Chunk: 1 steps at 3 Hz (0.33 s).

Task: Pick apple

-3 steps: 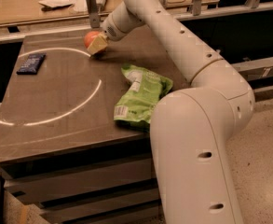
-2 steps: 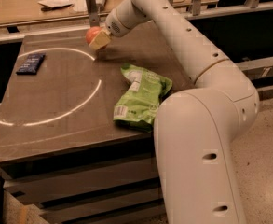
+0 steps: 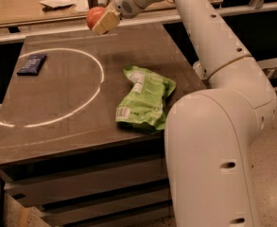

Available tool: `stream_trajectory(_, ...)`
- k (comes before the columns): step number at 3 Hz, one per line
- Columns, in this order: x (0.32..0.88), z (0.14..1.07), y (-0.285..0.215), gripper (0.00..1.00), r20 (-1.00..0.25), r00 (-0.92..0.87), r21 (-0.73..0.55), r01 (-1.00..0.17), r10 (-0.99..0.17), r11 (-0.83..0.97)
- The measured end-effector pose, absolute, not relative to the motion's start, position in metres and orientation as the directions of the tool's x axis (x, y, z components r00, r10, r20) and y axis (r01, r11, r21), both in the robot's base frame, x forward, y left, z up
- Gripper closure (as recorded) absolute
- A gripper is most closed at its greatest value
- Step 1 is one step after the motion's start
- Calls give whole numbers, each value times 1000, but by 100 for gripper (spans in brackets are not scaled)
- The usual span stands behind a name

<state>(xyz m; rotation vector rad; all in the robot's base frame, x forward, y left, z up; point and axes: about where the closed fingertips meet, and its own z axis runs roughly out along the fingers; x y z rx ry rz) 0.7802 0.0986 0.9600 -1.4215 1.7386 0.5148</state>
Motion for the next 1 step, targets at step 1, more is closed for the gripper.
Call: stream_trajectory(1, 780, 960, 99, 100, -791, -34, -177, -943, -611, 281)
